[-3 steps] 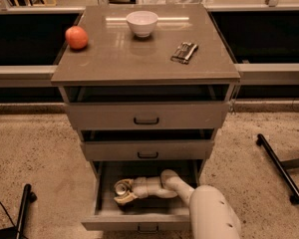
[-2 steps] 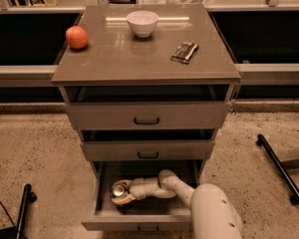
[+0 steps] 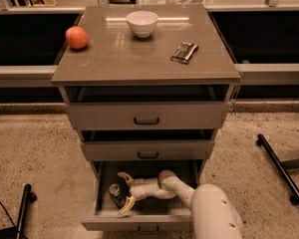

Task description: Place green can into bottom drawer

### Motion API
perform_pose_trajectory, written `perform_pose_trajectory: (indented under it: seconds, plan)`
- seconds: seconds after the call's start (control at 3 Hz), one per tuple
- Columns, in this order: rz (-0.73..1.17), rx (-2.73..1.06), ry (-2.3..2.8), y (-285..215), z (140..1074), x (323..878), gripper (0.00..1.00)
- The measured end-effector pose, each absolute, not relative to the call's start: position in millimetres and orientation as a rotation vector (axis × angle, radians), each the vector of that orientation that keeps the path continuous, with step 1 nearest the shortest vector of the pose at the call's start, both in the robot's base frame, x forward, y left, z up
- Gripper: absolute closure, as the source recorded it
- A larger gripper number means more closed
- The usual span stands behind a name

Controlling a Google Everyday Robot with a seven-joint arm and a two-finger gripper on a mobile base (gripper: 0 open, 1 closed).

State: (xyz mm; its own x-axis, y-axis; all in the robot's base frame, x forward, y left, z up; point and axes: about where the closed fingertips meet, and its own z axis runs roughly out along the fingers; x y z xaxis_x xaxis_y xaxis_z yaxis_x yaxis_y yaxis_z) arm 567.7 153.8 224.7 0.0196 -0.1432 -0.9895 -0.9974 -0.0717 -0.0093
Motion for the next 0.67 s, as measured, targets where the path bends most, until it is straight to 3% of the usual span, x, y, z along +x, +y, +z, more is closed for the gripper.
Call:
perform_pose_trajectory:
  seconds: [0.67]
  plan:
    - [1.072,-1.384,1.259,135,271,575,0.00]
